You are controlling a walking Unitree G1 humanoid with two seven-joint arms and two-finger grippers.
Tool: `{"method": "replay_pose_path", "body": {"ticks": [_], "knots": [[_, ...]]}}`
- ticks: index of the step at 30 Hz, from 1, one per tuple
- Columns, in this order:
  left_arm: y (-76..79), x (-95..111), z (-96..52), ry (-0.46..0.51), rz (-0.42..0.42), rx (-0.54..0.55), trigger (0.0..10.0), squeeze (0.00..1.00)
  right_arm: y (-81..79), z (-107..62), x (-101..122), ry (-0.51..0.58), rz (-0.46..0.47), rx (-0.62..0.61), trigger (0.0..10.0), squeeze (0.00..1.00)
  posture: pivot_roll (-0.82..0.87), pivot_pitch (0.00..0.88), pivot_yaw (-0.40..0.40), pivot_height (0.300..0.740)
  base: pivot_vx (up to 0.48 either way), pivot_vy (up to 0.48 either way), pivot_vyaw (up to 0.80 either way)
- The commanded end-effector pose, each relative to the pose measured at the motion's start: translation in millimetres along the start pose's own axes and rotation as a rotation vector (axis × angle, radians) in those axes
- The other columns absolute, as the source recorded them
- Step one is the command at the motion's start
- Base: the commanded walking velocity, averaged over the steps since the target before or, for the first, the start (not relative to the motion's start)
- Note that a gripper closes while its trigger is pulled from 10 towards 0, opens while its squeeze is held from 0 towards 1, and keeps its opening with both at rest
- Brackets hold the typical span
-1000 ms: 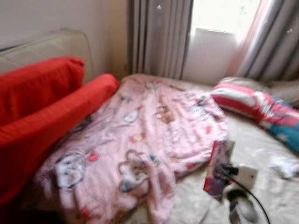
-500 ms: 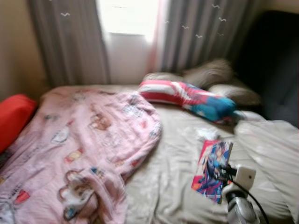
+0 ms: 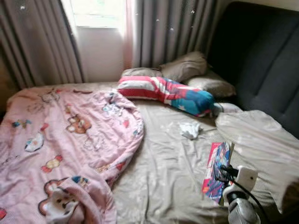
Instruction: Clean up the room
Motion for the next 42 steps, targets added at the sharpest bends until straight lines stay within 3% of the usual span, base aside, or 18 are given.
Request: {"method": "replay_pose_path", "body": {"ticks": [1, 10, 15, 23, 42], "knots": [[3.0, -1, 0.2, -0.009, 0.022, -0.01, 10.0, 0.0, -3.9, 4.4, 12, 0.042, -0.007, 0.017, 10.0, 0.0, -0.01, 0.0, -0.038, 0.74, 0.0, 0.0, 0.0], [0.5, -1, 0.0, -0.009, 0.024, -0.007, 10.0, 0.0, -4.5, 4.5, 11, 0.035, -0.004, 0.019, 10.0, 0.0, -0.01, 0.0, -0.037, 0.74, 0.0, -0.29, 0.0], [-17.2, -13, -4.2, -0.023, 0.02, 0.009, 10.0, 0.0, -4.5, 4.1, 9, 0.025, -0.008, 0.023, 10.0, 0.0, -0.01, 0.0, -0.036, 0.74, 0.0, -0.35, 0.0], [-23.9, -18, -6.5, -0.03, 0.019, 0.014, 10.0, 0.0, -6.1, 4.4, 8, 0.02, -0.014, 0.029, 10.0, 0.0, -0.01, 0.0, -0.037, 0.74, 0.0, -0.38, 0.0], [0.9, -19, -5.0, -0.034, 0.023, -0.012, 10.0, 0.0, -8.6, 4.2, 7, 0.016, -0.012, 0.042, 10.0, 0.0, -0.01, 0.0, -0.037, 0.74, 0.0, -0.405, 0.0]]}}
Point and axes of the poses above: a point about 5 cm out from each wrist's last joint towards the gripper, its own z axis pointing out of the wrist towards the gripper, its own x axis along the axis of the wrist's last joint, y = z × x, the point moved 6 cm from there along z, pointing out of the wrist towards the gripper, and after that the axes turned 8 degrees about z, right-handed, at the moved point
